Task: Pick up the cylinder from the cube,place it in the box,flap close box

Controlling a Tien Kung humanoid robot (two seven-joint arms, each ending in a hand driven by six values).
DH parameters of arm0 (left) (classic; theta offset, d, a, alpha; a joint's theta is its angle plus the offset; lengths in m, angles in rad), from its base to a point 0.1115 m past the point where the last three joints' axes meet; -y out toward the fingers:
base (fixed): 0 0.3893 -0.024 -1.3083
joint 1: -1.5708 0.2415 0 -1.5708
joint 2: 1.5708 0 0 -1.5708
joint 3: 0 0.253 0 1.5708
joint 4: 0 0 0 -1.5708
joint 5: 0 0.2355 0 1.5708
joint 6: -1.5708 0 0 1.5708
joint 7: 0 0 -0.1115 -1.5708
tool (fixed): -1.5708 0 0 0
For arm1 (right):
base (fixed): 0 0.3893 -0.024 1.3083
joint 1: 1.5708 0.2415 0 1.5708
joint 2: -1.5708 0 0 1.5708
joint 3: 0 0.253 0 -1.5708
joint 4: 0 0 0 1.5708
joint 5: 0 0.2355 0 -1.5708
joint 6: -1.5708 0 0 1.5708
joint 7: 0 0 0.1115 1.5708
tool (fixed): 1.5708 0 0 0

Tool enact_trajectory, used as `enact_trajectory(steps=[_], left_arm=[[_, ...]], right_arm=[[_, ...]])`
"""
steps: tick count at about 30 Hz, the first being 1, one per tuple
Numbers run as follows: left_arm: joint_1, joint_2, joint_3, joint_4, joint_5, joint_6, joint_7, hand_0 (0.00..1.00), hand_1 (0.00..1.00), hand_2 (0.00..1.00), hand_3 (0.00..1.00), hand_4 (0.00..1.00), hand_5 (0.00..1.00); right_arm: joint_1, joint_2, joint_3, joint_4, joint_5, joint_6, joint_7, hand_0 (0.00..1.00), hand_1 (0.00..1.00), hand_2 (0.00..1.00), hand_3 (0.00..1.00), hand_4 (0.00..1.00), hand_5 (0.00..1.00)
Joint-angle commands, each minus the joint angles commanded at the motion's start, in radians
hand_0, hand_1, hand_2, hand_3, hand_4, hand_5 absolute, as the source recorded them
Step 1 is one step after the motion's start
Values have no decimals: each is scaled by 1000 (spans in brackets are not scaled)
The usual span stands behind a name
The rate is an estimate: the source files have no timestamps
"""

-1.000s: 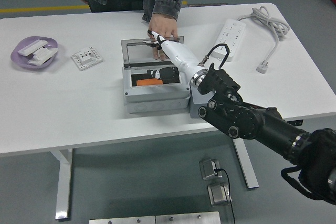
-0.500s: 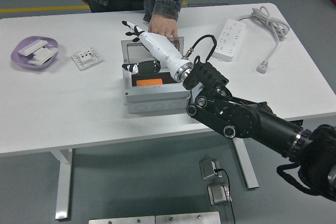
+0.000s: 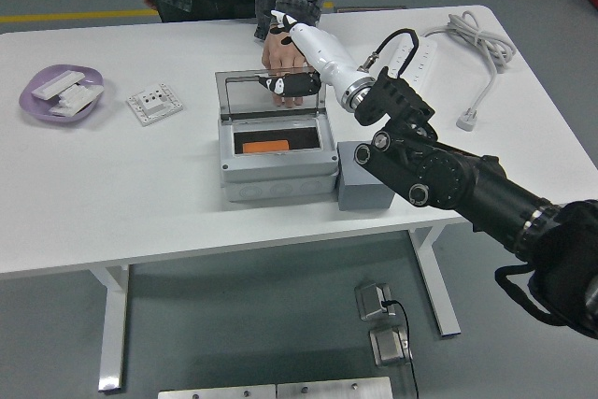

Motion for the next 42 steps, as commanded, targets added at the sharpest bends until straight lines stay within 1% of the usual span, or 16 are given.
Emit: enact_trajectory(steps=[3, 8, 12, 15, 20, 22, 23, 25, 31, 34, 36, 42], left_arm=[[1, -1, 1, 0, -1, 0, 0, 634, 680, 679, 773, 652, 844], [2, -5, 2, 0, -3, 1, 1, 634, 680, 679, 772, 650, 844], [2, -5, 4, 0, -7, 1, -1, 634, 680, 679, 772, 649, 844], [1, -5, 6, 0, -11, 2, -4, 634, 680, 679, 772, 649, 844], [3, -6, 9, 0, -23, 4, -9, 634, 680, 679, 773, 646, 843], [6, -7, 12, 0, -29, 5, -9, 634, 680, 679, 773, 646, 843], [8, -7, 12, 0, -31, 6, -9, 634, 680, 680, 773, 646, 842], [12, -9, 15, 0, -36, 7, -9, 634, 680, 680, 773, 646, 842], [17, -12, 18, 0, -46, 7, -10, 634, 680, 679, 773, 645, 841], [16, -11, 18, 0, -48, 6, -13, 634, 680, 679, 773, 645, 841], [15, -11, 18, 0, -49, 6, -14, 634, 680, 680, 773, 645, 842], [19, -12, 19, 0, -53, 6, -14, 634, 680, 680, 773, 645, 843]], right_arm=[[-10, -4, -18, -8, 13, -2, 3, 784, 735, 809, 955, 803, 231], [-27, -8, -49, -3, 13, -5, 4, 785, 726, 799, 949, 801, 244], [-36, -19, -67, 17, 7, -10, 1, 785, 729, 798, 947, 799, 254], [-43, -35, -84, 43, 6, -14, -3, 785, 729, 798, 947, 799, 254], [-61, -76, -115, 114, -9, -17, -23, 783, 727, 797, 946, 793, 260], [-71, -101, -125, 160, -30, -15, -43, 783, 727, 797, 946, 793, 260], [-74, -107, -128, 175, -37, -15, -48, 783, 726, 797, 945, 799, 283], [-82, -126, -136, 216, -57, -12, -65, 783, 726, 797, 945, 799, 283], [-101, -160, -148, 325, -93, -9, -98, 780, 726, 797, 946, 796, 285], [-109, -169, -158, 357, -101, -5, -110, 780, 726, 797, 946, 796, 285], [-115, -174, -164, 374, -106, -2, -117, 772, 726, 801, 953, 798, 303], [-136, -189, -170, 409, -119, 5, -138, 762, 723, 805, 961, 797, 315]])
